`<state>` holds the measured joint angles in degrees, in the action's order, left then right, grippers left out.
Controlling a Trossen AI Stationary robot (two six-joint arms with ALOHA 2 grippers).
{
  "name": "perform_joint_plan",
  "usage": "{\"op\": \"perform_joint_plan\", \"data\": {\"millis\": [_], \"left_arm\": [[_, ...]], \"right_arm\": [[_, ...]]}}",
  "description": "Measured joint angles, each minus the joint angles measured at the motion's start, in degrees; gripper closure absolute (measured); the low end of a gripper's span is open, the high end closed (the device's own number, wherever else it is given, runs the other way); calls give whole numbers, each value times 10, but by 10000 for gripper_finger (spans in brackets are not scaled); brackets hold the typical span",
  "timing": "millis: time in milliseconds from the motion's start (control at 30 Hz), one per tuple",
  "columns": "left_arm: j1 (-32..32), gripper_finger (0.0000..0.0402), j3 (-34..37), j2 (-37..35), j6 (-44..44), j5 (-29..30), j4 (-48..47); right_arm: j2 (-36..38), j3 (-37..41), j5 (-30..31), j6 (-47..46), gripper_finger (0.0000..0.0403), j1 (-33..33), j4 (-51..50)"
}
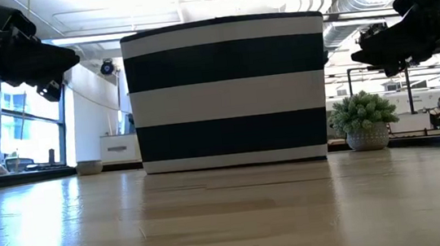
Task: Sort clothes
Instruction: Return to Home Position
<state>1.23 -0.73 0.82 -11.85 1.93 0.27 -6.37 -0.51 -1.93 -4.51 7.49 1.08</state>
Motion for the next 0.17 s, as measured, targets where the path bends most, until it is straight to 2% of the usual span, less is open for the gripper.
{"op": "perform_joint_plan", "data": {"millis": [167], "left_arm": [[0, 355, 0, 0, 0, 0, 0]], "right_arm": [[0, 0, 0, 0, 219, 0, 0]]}}
